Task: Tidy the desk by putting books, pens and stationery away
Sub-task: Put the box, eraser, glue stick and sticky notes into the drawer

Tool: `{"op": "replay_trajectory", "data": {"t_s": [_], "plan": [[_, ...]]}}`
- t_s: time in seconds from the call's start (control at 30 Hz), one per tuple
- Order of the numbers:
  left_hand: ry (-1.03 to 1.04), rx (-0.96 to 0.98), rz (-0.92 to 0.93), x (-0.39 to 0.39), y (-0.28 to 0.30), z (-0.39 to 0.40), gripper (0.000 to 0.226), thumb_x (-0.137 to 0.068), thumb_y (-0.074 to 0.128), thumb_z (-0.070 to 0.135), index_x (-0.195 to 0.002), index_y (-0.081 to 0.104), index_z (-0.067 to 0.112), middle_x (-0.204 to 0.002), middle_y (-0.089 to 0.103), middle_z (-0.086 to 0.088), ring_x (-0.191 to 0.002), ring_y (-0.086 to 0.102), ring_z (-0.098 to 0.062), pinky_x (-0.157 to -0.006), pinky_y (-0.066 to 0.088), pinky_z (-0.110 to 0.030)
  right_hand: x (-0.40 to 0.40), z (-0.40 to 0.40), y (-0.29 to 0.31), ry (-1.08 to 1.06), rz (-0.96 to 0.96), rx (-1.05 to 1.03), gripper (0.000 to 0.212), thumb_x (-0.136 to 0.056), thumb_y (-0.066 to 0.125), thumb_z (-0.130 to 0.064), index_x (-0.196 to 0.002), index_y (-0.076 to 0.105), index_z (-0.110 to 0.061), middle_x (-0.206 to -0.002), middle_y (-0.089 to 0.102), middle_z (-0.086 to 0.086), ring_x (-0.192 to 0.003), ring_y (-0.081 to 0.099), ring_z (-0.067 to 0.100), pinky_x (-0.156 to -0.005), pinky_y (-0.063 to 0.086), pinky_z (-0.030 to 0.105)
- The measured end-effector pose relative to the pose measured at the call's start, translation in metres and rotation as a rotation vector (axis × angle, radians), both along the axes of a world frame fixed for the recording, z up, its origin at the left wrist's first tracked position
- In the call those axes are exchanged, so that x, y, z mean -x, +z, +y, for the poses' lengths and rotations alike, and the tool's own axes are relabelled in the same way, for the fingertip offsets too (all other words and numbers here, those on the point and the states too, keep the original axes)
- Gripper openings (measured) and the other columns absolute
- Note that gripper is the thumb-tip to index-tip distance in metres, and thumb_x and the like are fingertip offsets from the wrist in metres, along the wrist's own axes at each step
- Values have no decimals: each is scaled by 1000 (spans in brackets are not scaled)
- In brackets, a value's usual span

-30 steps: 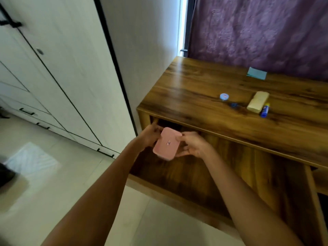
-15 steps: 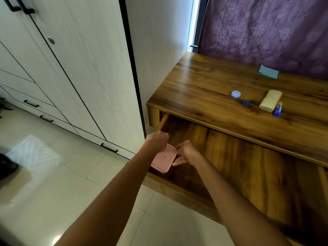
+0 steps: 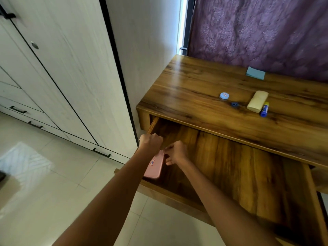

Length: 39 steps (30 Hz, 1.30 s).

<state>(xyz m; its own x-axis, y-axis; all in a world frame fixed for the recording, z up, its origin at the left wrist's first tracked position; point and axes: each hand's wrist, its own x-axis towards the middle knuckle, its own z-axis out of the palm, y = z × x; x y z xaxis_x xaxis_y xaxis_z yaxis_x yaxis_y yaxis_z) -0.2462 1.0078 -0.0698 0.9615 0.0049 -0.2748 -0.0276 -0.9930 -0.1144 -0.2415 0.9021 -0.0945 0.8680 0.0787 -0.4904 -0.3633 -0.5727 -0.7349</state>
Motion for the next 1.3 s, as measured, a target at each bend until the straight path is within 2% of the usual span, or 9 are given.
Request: {"op": "replay_trajectory", "data": {"t_s": [0.17, 0.3, 0.4, 0.5, 0.7, 0.87, 1.03, 1.17, 1.3], "plan": [[-11, 181, -269, -20, 16, -38, 17, -88, 62, 21, -105, 61, 17, -103, 60, 2, -84, 62, -15, -73, 54, -29, -33, -29, 19, -303, -312, -86, 19, -93, 55, -17, -83, 70, -10, -72, 70, 5, -67, 69, 19, -69, 60, 41], [34, 340, -422, -52, 29, -85, 28, -89, 60, 13, -117, 58, 18, -118, 60, -1, -100, 63, -19, -77, 56, -31, -71, -74, 42, -411, -454, -93, 15, -90, 58, -16, -83, 72, -14, -80, 71, 3, -78, 68, 19, -76, 58, 42], [34, 484, -466, -83, 42, -124, 24, -94, 53, 17, -118, 59, 16, -118, 61, -4, -105, 60, -22, -78, 51, -32, -100, -119, 60, -475, -496, -30, 13, -90, 60, -19, -86, 72, -15, -85, 71, 1, -83, 66, 18, -78, 55, 36], [11, 568, -508, -111, 54, -165, 28, -96, 48, 18, -122, 58, 12, -122, 58, -9, -113, 54, -24, -86, 47, -34, -126, -164, 76, -564, -510, 5, 12, -89, 60, -13, -91, 72, -11, -95, 71, 4, -93, 64, 18, -77, 45, 25], [-9, 724, -457, -170, 54, -253, 29, -96, 48, 18, -122, 54, 8, -124, 53, -13, -119, 45, -29, -93, 42, -37, -176, -246, 85, -669, -540, 55, 16, -89, 58, -10, -91, 73, -4, -100, 72, 15, -99, 63, 31, -80, 45, 30], [41, 768, -341, -212, 50, -305, 38, -99, 44, 19, -135, 41, 8, -135, 46, -16, -128, 39, -28, -100, 40, -38, -221, -287, 71, -608, -456, 67, 21, -88, 60, -6, -106, 71, -9, -110, 70, 9, -104, 64, 26, -87, 52, 34], [82, 656, -245, -242, 36, -331, 50, -95, 51, 9, -141, 32, 5, -140, 42, -19, -131, 36, -33, -107, 35, -41, -247, -306, 51, -384, -454, 168, 32, -87, 59, -9, -118, 66, -14, -119, 67, 10, -110, 61, 27, -92, 51, 38], [133, 603, -134, -262, 30, -337, 49, -92, 53, 9, -138, 36, 1, -138, 43, -19, -129, 38, -35, -109, 32, -44, -258, -312, 42, -182, -449, 301, 38, -92, 51, -9, -129, 57, -12, -146, 39, 17, -133, 38, 36, -110, 35, 47], [235, 621, -122, -271, 30, -342, 54, -93, 54, 16, -140, 29, 3, -140, 41, -22, -132, 34, -38, -106, 36, -48, -264, -317, 44, -84, -441, 385, 42, -93, 49, -6, -135, 50, -9, -154, 25, 18, -145, 18, 33, -121, 10, 42]]}}
